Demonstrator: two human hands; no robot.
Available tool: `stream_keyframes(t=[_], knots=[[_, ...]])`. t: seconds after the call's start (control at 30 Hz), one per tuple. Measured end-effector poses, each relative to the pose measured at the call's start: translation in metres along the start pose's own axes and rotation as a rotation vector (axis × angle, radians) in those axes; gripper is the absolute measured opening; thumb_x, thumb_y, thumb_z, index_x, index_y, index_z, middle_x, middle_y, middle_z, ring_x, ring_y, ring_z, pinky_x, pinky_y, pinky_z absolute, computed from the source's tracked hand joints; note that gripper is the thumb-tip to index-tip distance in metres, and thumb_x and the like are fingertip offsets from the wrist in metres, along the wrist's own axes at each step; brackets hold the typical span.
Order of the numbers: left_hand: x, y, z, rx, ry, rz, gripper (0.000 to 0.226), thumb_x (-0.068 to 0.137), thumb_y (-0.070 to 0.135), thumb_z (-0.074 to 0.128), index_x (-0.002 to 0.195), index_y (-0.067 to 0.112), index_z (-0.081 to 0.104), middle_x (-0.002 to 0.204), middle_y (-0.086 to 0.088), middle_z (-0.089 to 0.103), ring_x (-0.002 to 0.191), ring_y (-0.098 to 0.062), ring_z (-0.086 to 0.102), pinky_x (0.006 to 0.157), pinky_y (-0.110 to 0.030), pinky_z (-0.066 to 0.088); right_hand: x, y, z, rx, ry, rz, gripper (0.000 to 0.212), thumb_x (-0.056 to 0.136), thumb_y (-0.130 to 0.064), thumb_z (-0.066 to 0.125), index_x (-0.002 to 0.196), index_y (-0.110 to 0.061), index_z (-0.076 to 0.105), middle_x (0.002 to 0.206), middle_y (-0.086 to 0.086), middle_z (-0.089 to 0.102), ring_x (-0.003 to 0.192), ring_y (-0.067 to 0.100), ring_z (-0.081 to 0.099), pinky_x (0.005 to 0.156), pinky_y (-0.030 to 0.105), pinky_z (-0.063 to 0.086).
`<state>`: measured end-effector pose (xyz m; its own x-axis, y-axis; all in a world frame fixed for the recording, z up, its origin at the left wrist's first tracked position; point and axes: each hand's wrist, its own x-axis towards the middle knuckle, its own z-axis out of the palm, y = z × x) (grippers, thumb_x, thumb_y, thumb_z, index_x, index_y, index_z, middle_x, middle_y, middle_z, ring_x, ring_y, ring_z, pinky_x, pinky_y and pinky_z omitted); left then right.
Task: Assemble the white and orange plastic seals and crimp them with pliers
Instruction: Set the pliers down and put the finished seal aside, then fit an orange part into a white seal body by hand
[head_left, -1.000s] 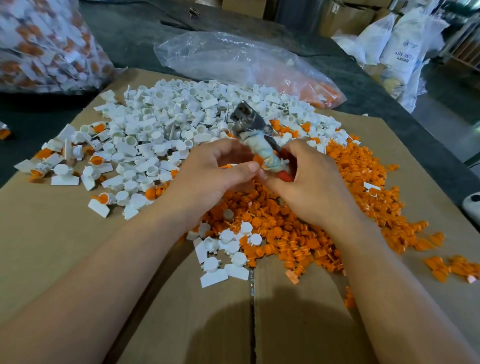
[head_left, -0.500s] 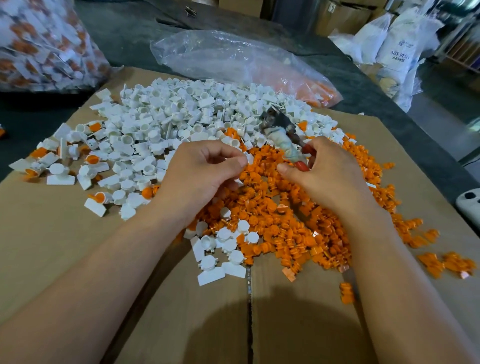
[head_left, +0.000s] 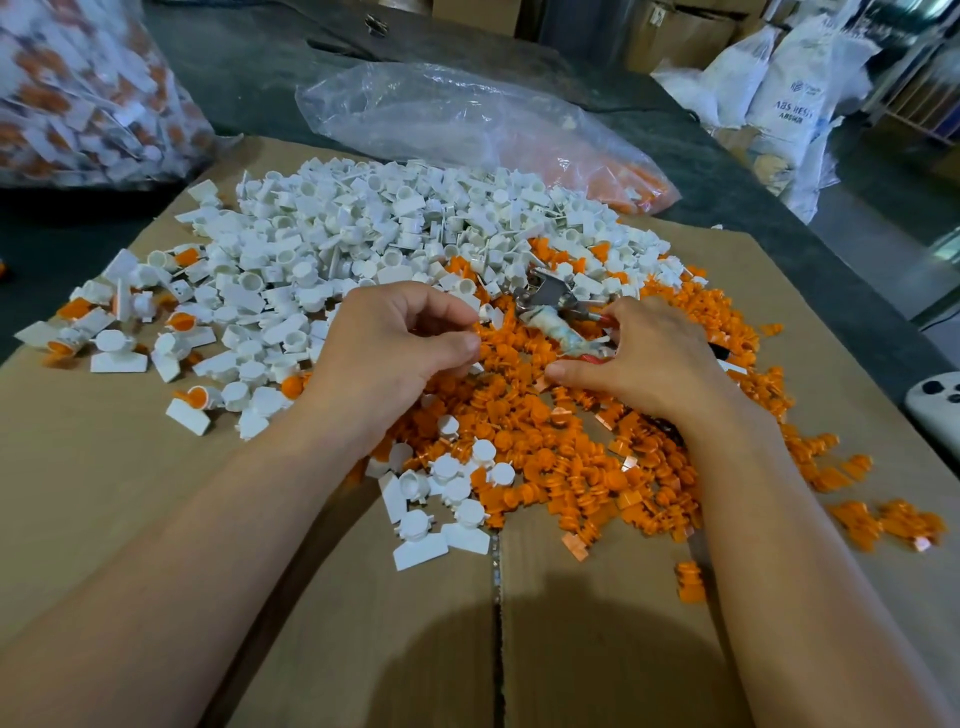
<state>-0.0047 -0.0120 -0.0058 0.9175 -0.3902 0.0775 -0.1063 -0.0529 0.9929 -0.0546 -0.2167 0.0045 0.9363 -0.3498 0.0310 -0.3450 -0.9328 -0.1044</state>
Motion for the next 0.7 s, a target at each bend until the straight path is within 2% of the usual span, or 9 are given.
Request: stream_keyframes(t=[0.13, 0.23, 0.3, 0.37, 0.43, 0.5, 0.6, 0.7], knots=[[-0.001, 0.001, 0.000, -0.034, -0.022, 0.005, 0.019, 0.077, 0.001, 0.069, 0.073, 0.020, 0.068, 0.063, 0.002, 0.070, 0.061, -0.011, 0.068, 0.064, -0.019, 0.057, 0.000, 0.000, -0.002, 0.082, -0.024, -0.009, 0.088, 0.061, -0.068, 0.061, 0.129, -0.016, 0.045, 0.127, 0.008, 0.041, 0.121, 0.025, 0.035, 0.093, 0.035, 0.033], [-0.001, 0.002, 0.000, -0.049, -0.045, 0.005, 0.018, 0.076, 0.001, 0.069, 0.074, 0.018, 0.068, 0.062, 0.001, 0.070, 0.060, -0.012, 0.067, 0.061, -0.018, 0.055, -0.005, -0.006, -0.010, 0.210, 0.140, -0.085, 0.074, 0.063, -0.064, 0.063, 0.123, -0.022, 0.052, 0.125, 0.002, 0.044, 0.120, 0.018, 0.036, 0.092, 0.028, 0.029], [-0.002, 0.004, 0.001, -0.070, -0.068, -0.001, 0.015, 0.075, 0.001, 0.070, 0.075, 0.015, 0.067, 0.059, 0.001, 0.069, 0.057, -0.011, 0.066, 0.055, -0.017, 0.053, -0.014, -0.018, -0.017, 0.457, 0.203, -0.208, 0.058, 0.060, -0.063, 0.061, 0.110, -0.032, 0.058, 0.108, -0.011, 0.051, 0.103, 0.004, 0.047, 0.083, 0.014, 0.033], [-0.003, 0.004, 0.001, -0.101, -0.091, -0.010, 0.013, 0.075, 0.000, 0.070, 0.075, 0.012, 0.066, 0.058, 0.001, 0.067, 0.055, -0.010, 0.066, 0.052, -0.016, 0.052, -0.023, -0.032, -0.020, 0.629, 0.109, -0.338, 0.035, 0.063, -0.055, 0.063, 0.095, -0.040, 0.058, 0.091, -0.020, 0.056, 0.084, -0.005, 0.054, 0.073, 0.009, 0.042], [-0.003, 0.005, 0.000, -0.120, -0.117, -0.016, 0.013, 0.074, -0.001, 0.070, 0.075, 0.011, 0.065, 0.057, 0.001, 0.067, 0.055, -0.010, 0.066, 0.051, -0.017, 0.052, -0.027, -0.041, -0.015, 0.644, 0.051, -0.407, 0.018, 0.074, -0.033, 0.071, 0.090, -0.033, 0.063, 0.082, -0.021, 0.059, 0.078, -0.004, 0.057, 0.072, 0.012, 0.045], [-0.003, 0.005, 0.001, -0.116, -0.134, -0.019, 0.014, 0.072, -0.001, 0.071, 0.075, 0.011, 0.064, 0.056, 0.001, 0.066, 0.054, -0.010, 0.066, 0.051, -0.018, 0.053, -0.028, -0.045, -0.010, 0.641, 0.068, -0.418, 0.013, 0.080, -0.015, 0.069, 0.091, -0.022, 0.068, 0.078, -0.023, 0.058, 0.074, -0.008, 0.055, 0.071, 0.011, 0.044], [-0.004, 0.007, 0.002, -0.109, -0.139, -0.007, 0.013, 0.066, 0.010, 0.074, 0.075, 0.012, 0.065, 0.055, 0.000, 0.064, 0.050, -0.010, 0.063, 0.048, -0.018, 0.051, -0.027, -0.045, -0.009, 0.644, 0.099, -0.399, 0.012, 0.082, -0.013, 0.067, 0.090, -0.023, 0.068, 0.075, -0.024, 0.057, 0.070, -0.012, 0.053, 0.066, 0.007, 0.042], [-0.005, 0.011, -0.005, -0.011, -0.267, 0.013, 0.032, 0.053, 0.025, 0.074, 0.083, 0.018, 0.066, 0.053, -0.002, 0.055, 0.043, -0.007, 0.050, 0.044, -0.013, 0.041, -0.026, -0.040, -0.012, 0.640, 0.161, -0.354, 0.012, 0.083, -0.014, 0.066, 0.086, -0.026, 0.066, 0.070, -0.024, 0.054, 0.066, -0.015, 0.052, 0.063, 0.003, 0.039]])
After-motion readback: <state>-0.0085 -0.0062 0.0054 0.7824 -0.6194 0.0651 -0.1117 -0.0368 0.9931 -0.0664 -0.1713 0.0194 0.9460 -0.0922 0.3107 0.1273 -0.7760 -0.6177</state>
